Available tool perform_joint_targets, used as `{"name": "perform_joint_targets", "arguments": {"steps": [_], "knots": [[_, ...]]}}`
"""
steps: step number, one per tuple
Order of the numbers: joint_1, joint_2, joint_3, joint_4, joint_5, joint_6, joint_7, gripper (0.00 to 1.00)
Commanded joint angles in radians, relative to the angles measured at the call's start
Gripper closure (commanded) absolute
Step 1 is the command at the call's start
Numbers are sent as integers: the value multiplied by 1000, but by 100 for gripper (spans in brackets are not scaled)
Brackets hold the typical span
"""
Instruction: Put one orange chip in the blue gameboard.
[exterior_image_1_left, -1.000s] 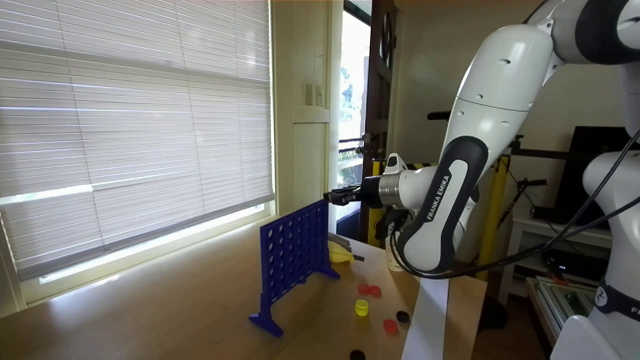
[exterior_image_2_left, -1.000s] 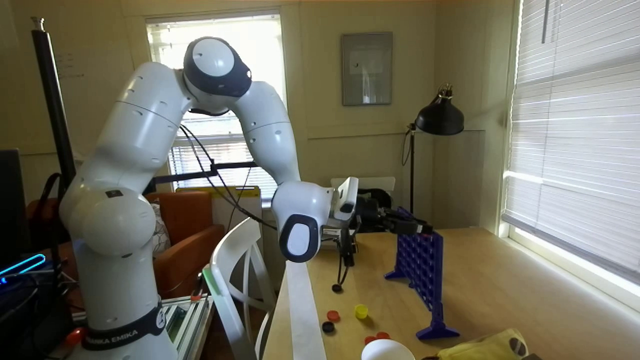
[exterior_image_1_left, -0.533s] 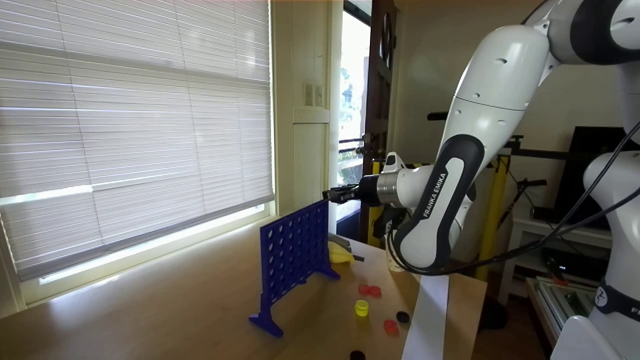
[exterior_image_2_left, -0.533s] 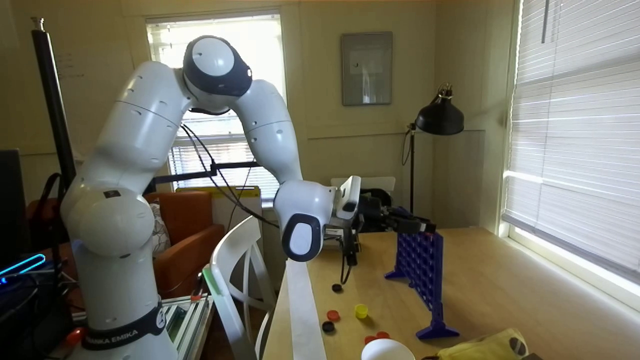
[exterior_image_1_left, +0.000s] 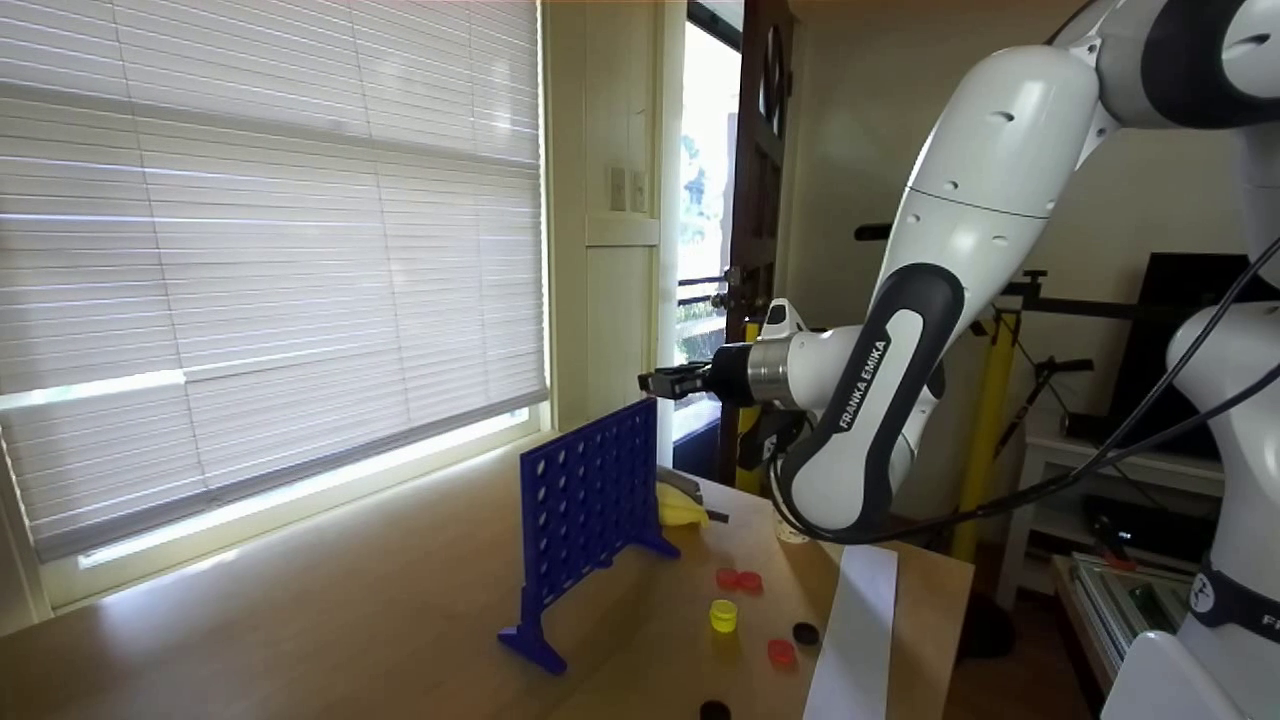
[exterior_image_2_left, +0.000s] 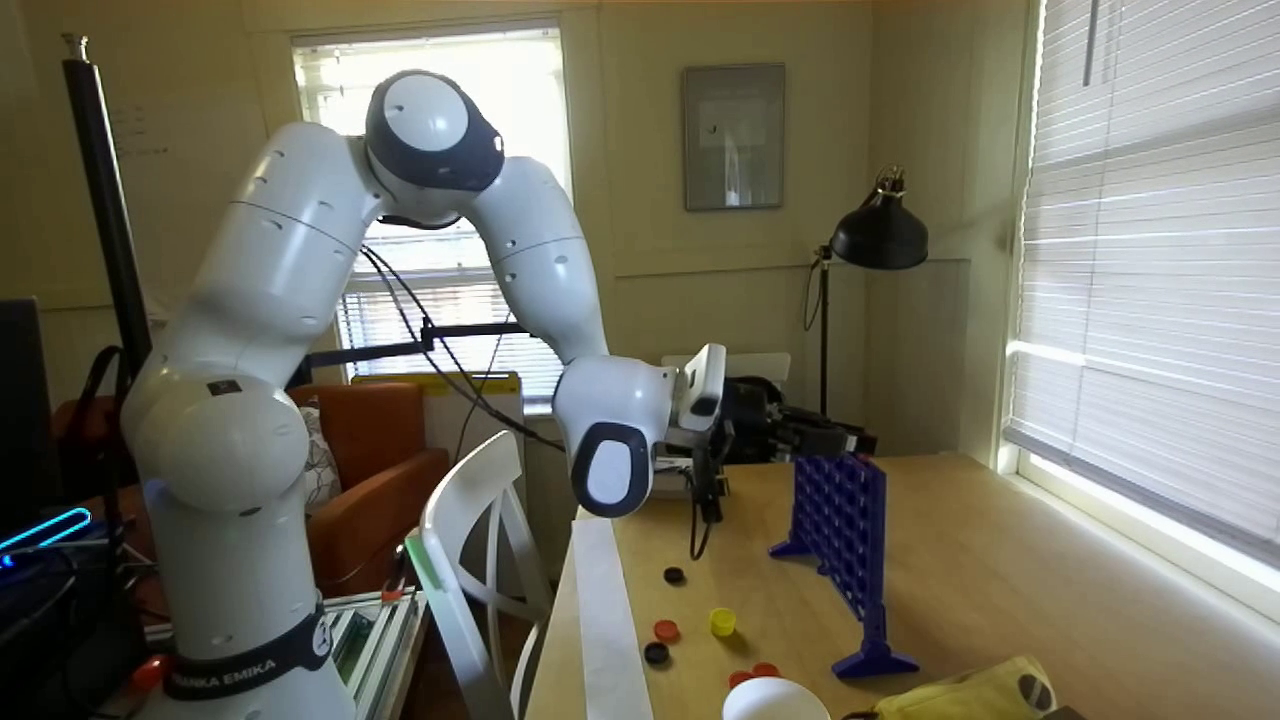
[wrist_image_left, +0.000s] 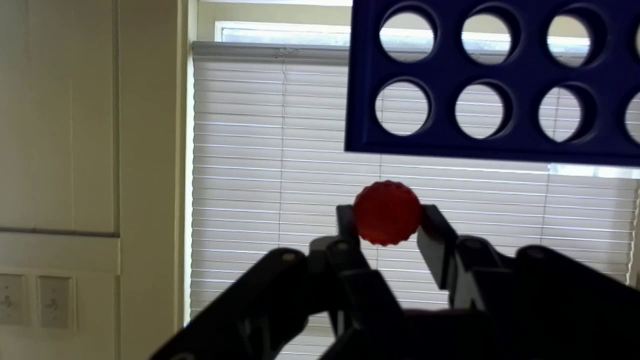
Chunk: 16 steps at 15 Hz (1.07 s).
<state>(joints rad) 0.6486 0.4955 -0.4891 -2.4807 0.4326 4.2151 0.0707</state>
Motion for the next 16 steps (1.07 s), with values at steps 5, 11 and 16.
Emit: {"name": "perform_joint_targets", "arguments": {"steps": [5, 11, 16], "knots": [[0, 25, -2, 26, 7, 18, -3, 90], [-2, 49, -2, 36, 8, 21, -1, 90], [-4, 59, -1, 43, 4, 24, 4, 90]]}}
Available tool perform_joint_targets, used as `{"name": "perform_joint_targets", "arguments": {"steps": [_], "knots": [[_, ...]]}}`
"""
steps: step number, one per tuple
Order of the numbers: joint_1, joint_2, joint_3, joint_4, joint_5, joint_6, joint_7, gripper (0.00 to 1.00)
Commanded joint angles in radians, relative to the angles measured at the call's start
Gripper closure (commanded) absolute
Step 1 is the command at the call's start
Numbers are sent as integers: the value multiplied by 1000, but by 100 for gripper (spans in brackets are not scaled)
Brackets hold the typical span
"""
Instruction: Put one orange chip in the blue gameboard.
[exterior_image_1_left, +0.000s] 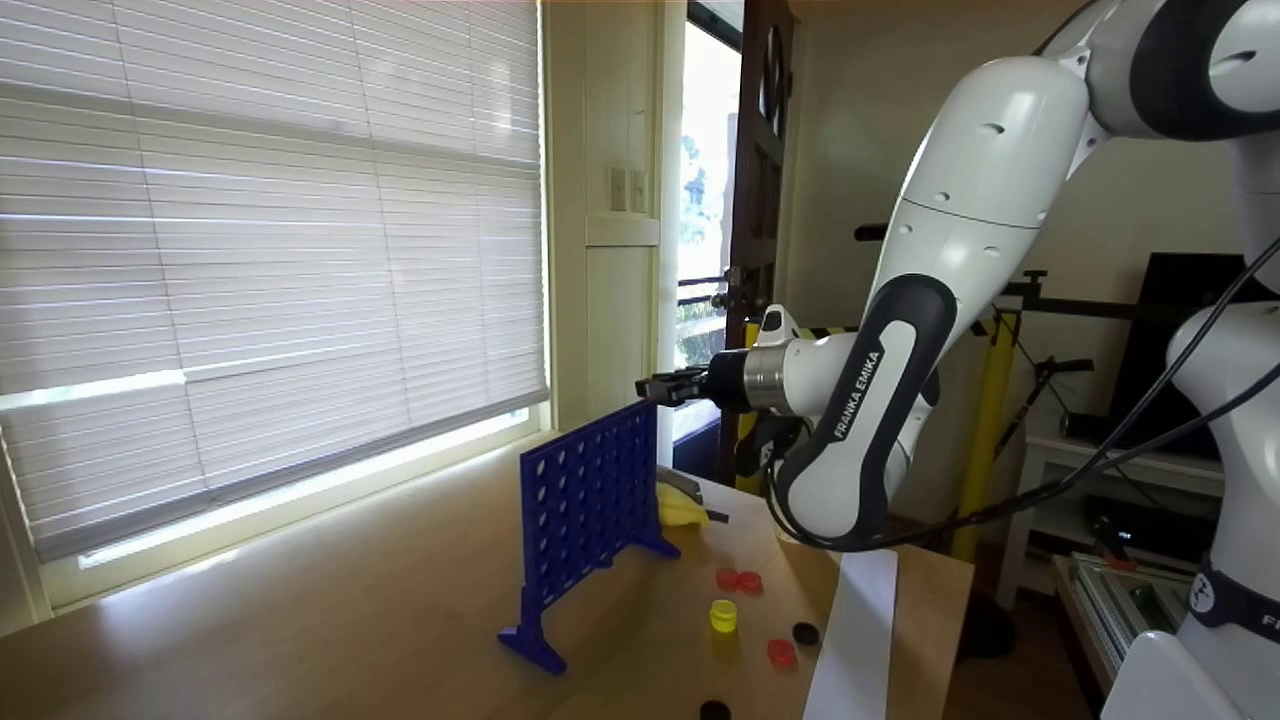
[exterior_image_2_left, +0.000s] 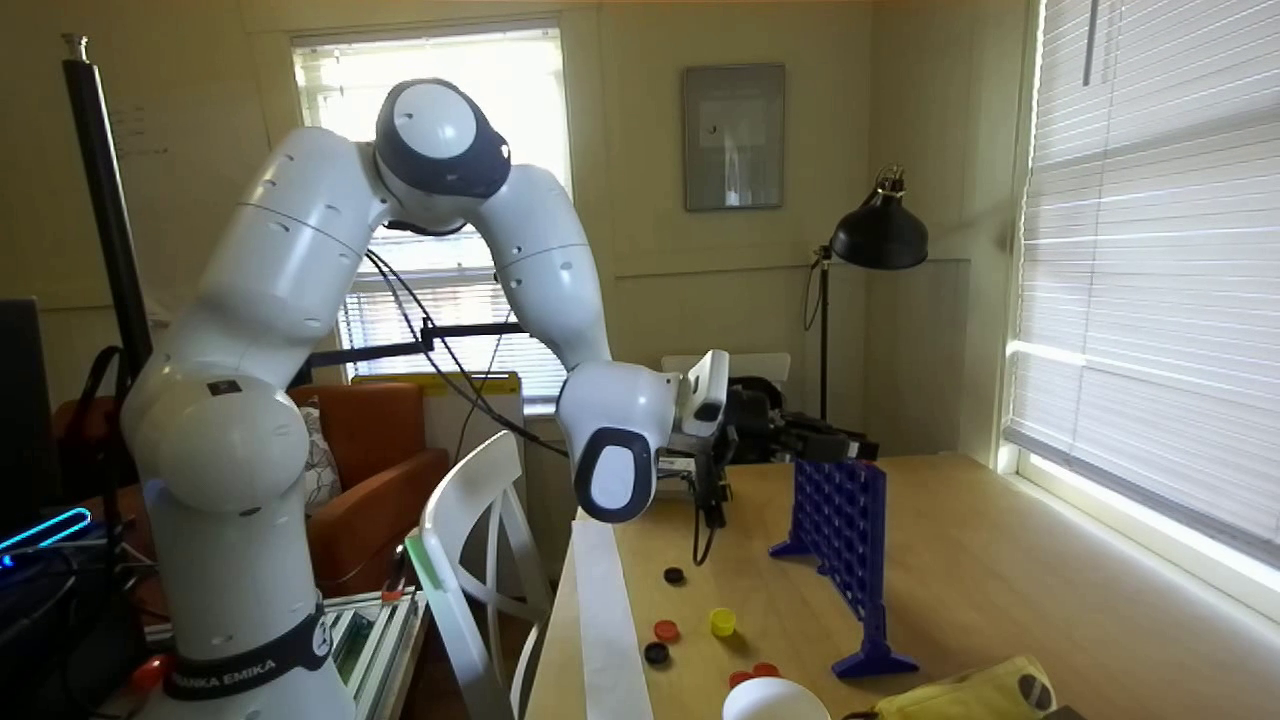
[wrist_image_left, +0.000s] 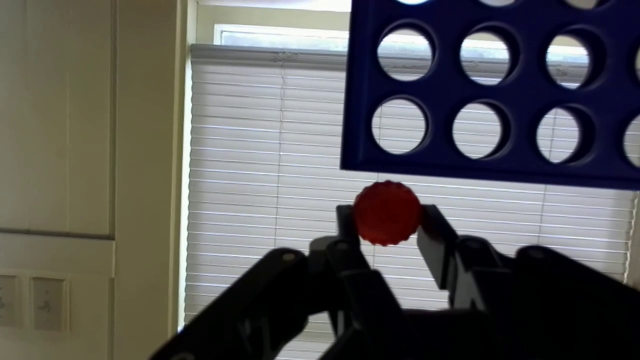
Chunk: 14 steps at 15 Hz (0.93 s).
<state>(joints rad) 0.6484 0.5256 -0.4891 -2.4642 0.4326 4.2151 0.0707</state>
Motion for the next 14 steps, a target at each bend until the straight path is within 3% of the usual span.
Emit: {"name": "perform_joint_targets", "arguments": {"steps": [1, 14], "knots": [[-4, 32, -1, 29, 5, 25, 4, 90], [-4, 77, -10, 75, 5, 25, 11, 90]]}}
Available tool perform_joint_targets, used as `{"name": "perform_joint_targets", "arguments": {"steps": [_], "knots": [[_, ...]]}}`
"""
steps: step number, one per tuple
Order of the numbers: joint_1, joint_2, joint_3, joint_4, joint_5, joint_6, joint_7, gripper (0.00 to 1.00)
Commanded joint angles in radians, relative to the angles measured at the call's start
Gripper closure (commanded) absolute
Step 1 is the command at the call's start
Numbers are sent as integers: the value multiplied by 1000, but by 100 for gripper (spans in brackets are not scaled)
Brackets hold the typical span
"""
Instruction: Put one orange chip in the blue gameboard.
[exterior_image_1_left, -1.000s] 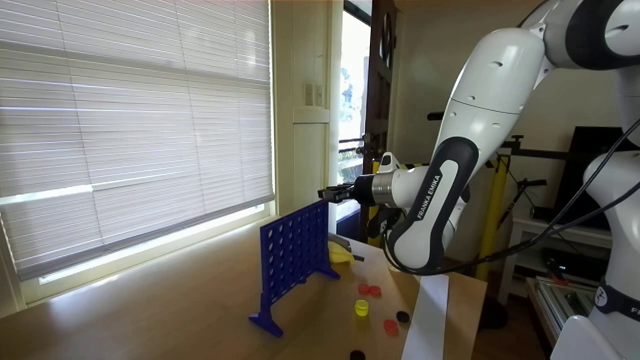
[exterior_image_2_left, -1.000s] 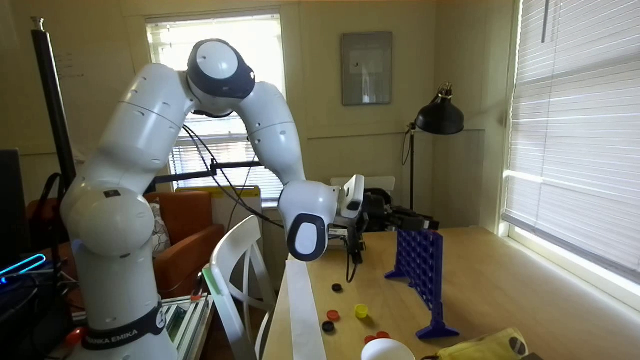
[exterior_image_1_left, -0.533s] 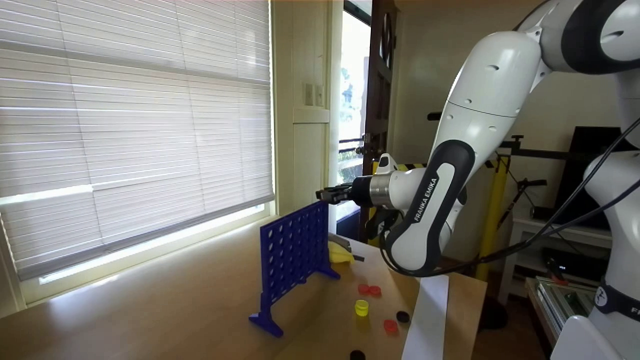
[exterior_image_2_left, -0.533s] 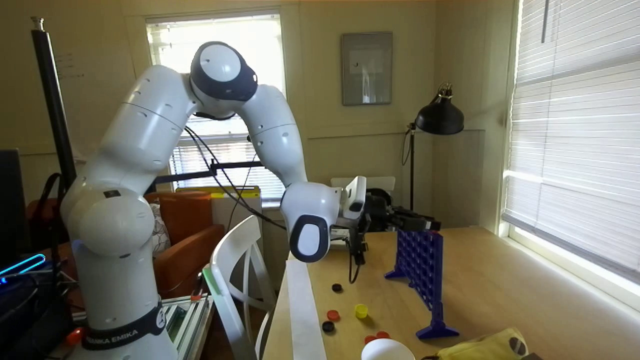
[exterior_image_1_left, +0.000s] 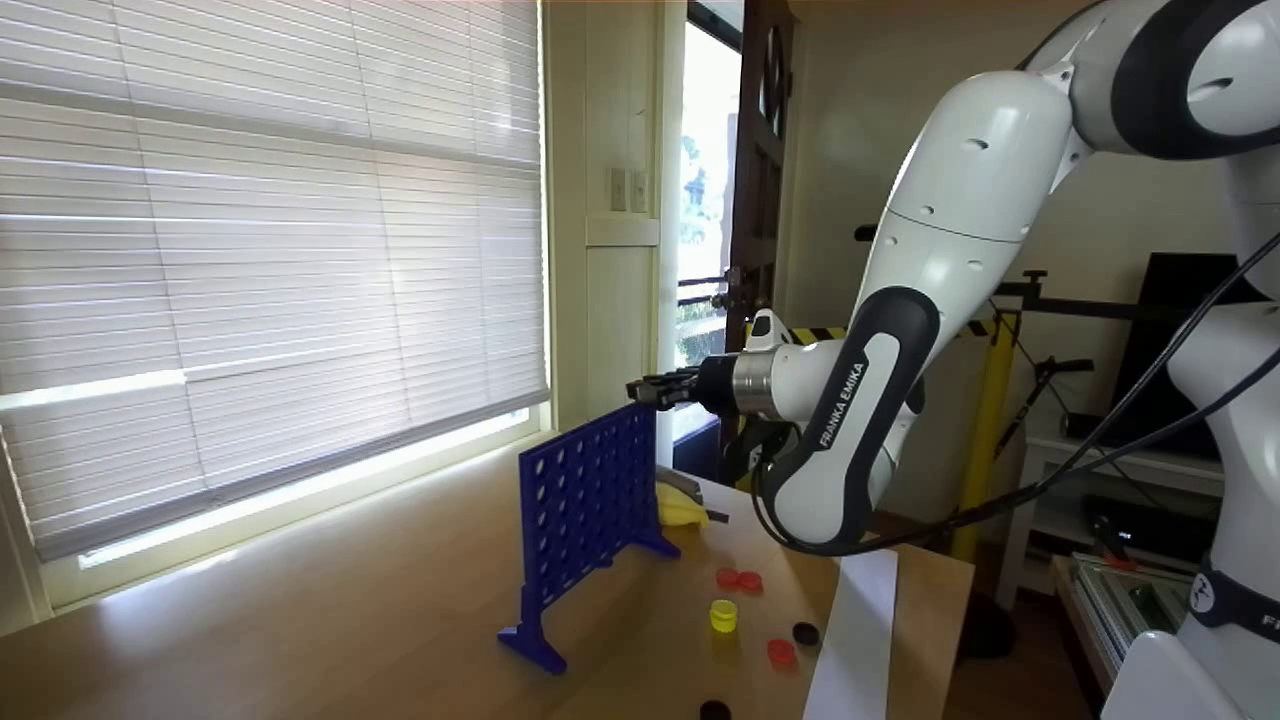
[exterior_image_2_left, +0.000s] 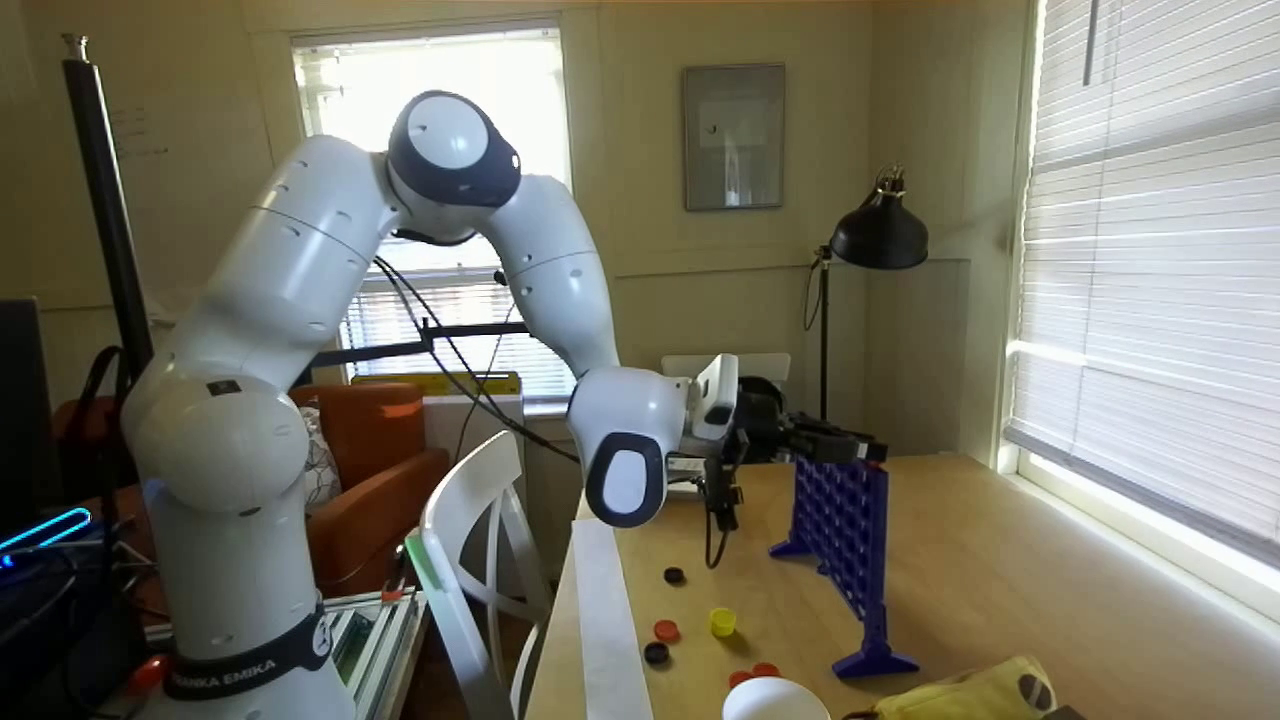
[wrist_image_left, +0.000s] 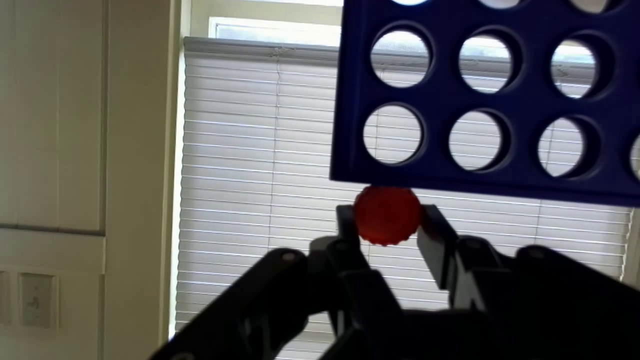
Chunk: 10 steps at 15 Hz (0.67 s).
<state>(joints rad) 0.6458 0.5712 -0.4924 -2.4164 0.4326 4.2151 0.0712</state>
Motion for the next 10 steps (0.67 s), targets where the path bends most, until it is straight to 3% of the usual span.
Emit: {"name": "perform_joint_targets", "arguments": {"steps": [1, 10], "knots": [[-2, 32, -7, 25, 4, 25, 9, 90], [10, 21, -14, 10, 6, 25, 7, 90]]}}
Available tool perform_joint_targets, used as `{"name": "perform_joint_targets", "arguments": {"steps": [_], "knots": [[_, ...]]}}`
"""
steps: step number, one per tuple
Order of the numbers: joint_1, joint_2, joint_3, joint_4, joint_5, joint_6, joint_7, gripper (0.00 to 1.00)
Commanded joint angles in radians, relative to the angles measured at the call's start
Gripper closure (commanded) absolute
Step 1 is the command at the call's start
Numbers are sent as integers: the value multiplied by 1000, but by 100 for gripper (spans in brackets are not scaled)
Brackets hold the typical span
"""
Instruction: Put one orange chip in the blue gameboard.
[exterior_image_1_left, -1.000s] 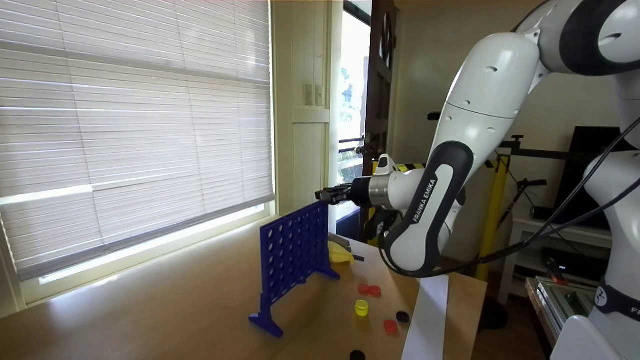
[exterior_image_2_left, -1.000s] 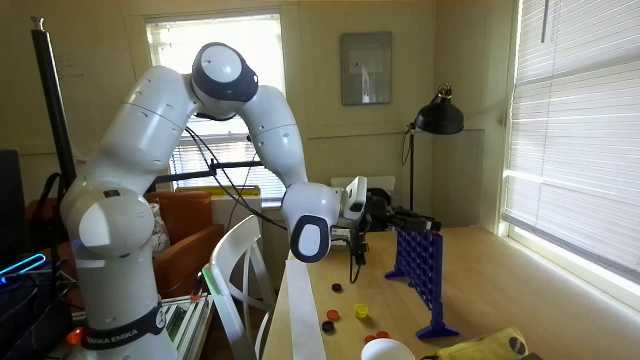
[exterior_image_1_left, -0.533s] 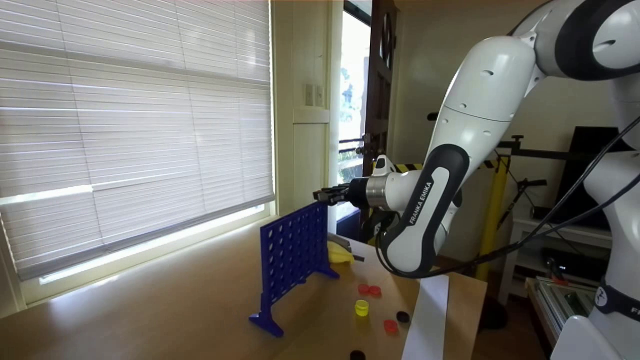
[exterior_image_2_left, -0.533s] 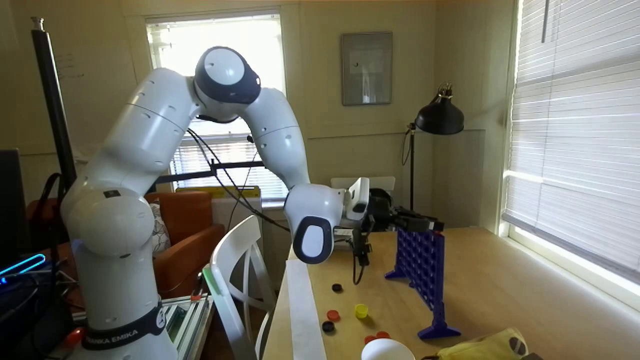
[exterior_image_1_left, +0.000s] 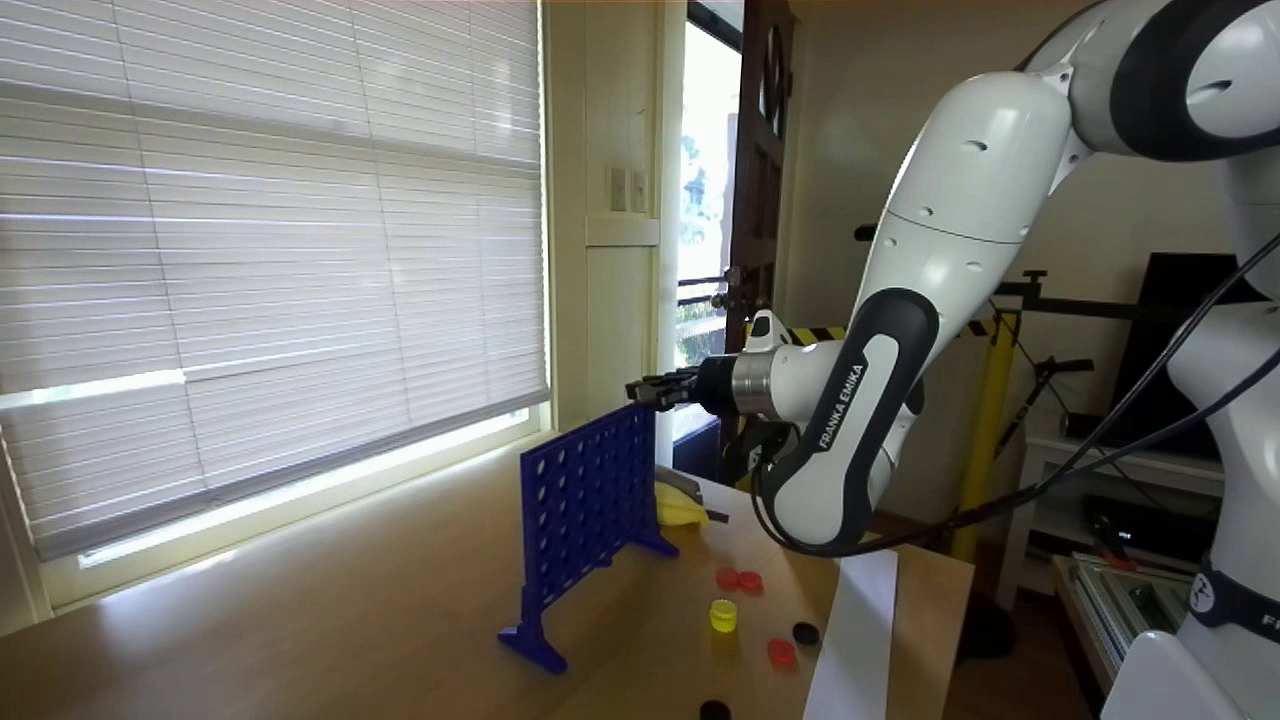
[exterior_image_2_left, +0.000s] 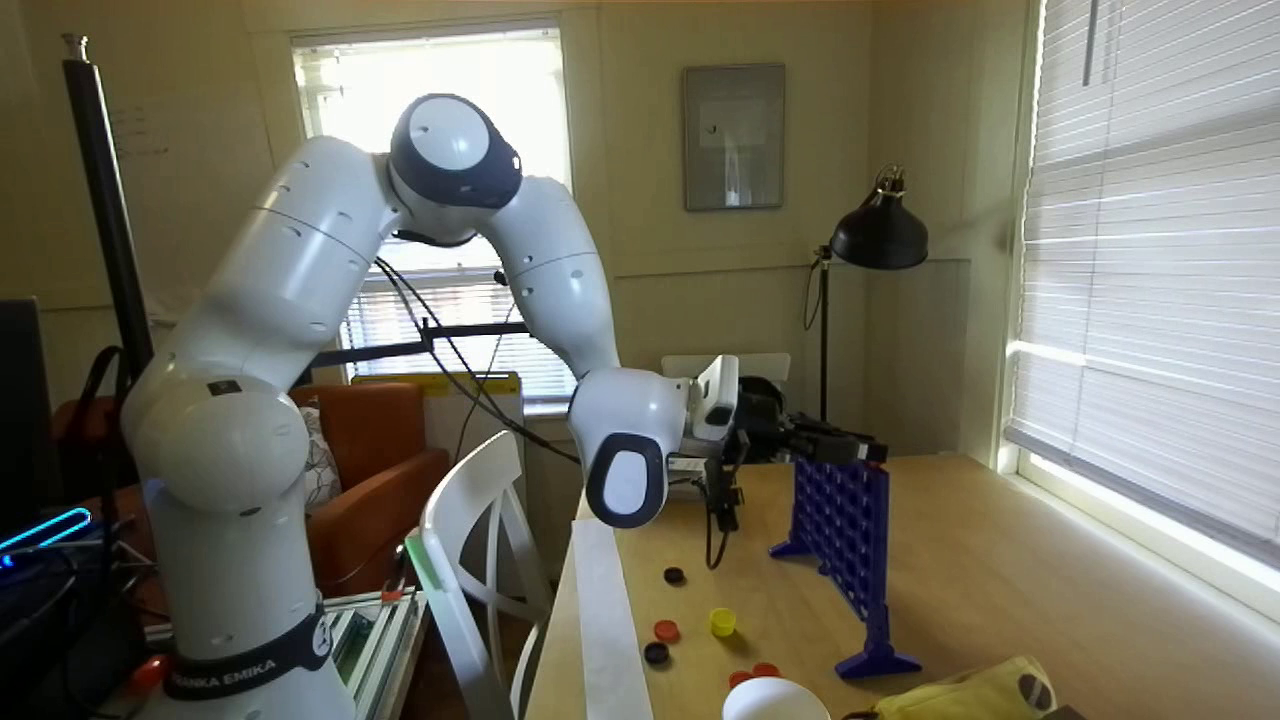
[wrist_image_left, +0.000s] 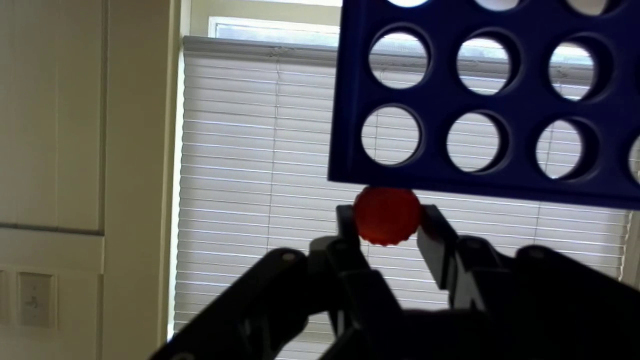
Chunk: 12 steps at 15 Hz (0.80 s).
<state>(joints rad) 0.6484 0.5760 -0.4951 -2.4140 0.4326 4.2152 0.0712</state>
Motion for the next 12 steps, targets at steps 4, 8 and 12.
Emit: {"name": "perform_joint_targets", "arguments": {"steps": [4, 8, 12], "knots": [[3, 20, -12, 5, 5, 25, 9, 90], [6, 20, -11, 2, 5, 24, 9, 90], [7, 16, -10, -4, 7, 24, 8, 90]]}}
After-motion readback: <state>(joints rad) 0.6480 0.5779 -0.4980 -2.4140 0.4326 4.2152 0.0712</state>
